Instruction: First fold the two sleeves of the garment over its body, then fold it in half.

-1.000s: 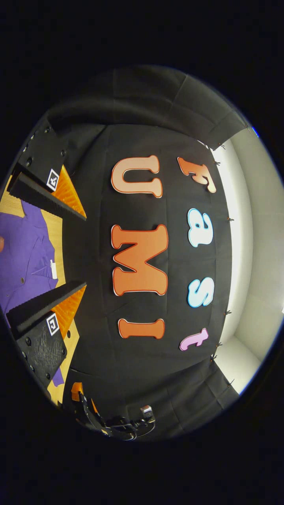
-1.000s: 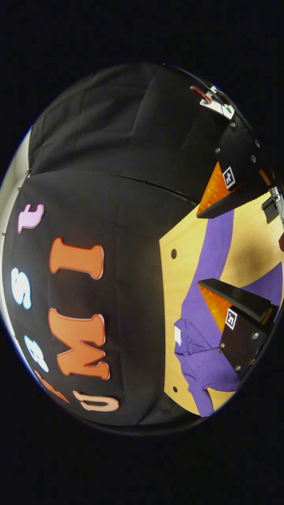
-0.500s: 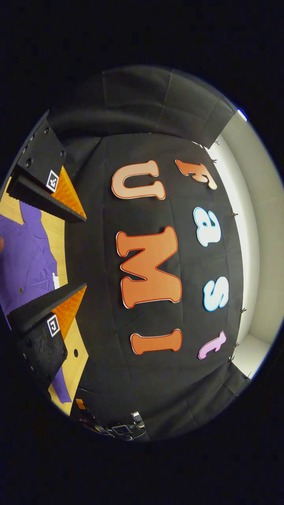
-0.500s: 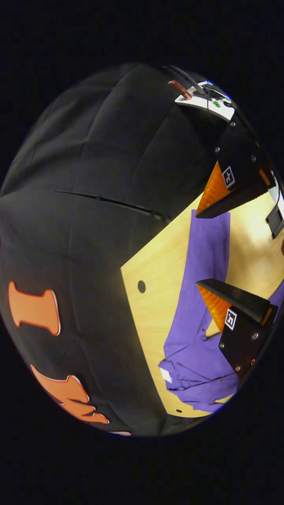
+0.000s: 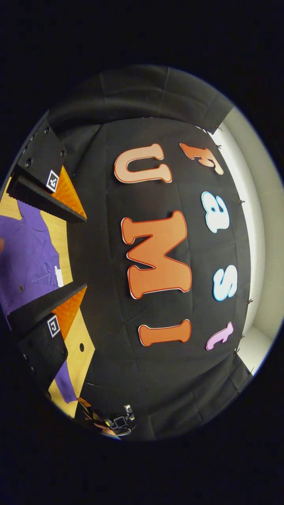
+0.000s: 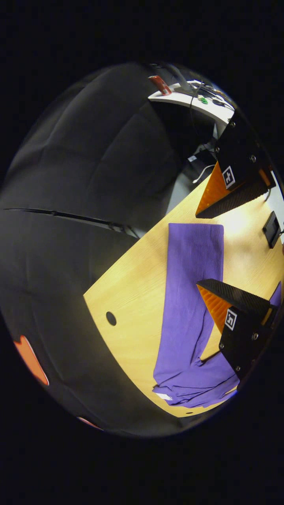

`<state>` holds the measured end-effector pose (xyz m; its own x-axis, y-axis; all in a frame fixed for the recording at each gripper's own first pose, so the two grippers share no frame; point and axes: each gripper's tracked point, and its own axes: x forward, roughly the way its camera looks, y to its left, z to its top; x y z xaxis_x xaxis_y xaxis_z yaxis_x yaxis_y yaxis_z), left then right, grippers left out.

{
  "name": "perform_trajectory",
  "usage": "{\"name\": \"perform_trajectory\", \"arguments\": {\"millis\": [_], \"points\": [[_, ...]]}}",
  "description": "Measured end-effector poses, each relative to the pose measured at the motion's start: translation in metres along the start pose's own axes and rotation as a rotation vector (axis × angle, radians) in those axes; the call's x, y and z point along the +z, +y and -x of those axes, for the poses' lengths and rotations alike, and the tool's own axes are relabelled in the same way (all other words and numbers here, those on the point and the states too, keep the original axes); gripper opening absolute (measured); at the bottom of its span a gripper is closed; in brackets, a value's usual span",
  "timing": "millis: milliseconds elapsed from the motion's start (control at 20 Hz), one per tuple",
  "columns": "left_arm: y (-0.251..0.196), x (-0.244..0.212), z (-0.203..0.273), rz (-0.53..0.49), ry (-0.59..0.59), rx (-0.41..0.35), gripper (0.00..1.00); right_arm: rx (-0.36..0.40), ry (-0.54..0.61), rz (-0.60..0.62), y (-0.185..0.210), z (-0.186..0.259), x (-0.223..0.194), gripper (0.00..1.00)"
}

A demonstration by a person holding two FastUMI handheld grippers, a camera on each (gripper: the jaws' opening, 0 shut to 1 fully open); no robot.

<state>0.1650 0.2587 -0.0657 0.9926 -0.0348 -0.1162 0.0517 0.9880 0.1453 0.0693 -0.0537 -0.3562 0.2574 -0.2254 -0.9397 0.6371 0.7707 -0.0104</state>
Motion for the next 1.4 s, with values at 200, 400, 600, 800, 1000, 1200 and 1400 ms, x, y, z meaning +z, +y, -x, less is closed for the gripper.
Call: {"name": "perform_trajectory", "arguments": {"millis": [200, 400, 600, 800, 1000, 1200, 1400], "points": [[0.007, -0.011, 0.0, 0.007, 0.05, 0.046, 0.98, -0.027, 0.118, 0.012, -0.013, -0.037, -0.011, 0.95], [0.013, -0.021, 0.007, 0.011, 0.086, 0.091, 0.96, -0.045, 0.182, 0.009, -0.016, -0.057, -0.015, 0.95], [0.017, -0.028, 0.016, 0.006, 0.124, 0.121, 0.97, -0.06, 0.244, 0.006, -0.016, -0.073, -0.026, 0.93], [0.013, -0.027, 0.024, -0.029, 0.127, 0.126, 0.97, -0.029, 0.28, -0.064, -0.009, -0.08, -0.032, 0.79], [0.005, -0.026, 0.027, -0.044, 0.128, 0.11, 0.97, -0.018, 0.269, -0.047, -0.007, -0.08, -0.032, 0.72], [0.005, -0.022, 0.028, -0.051, 0.114, 0.099, 0.96, -0.01, 0.232, -0.051, 0.002, -0.08, -0.029, 0.11], [0.012, -0.021, 0.03, -0.056, 0.106, 0.092, 0.96, 0.031, 0.222, -0.042, 0.02, -0.062, -0.027, 0.04]]}}
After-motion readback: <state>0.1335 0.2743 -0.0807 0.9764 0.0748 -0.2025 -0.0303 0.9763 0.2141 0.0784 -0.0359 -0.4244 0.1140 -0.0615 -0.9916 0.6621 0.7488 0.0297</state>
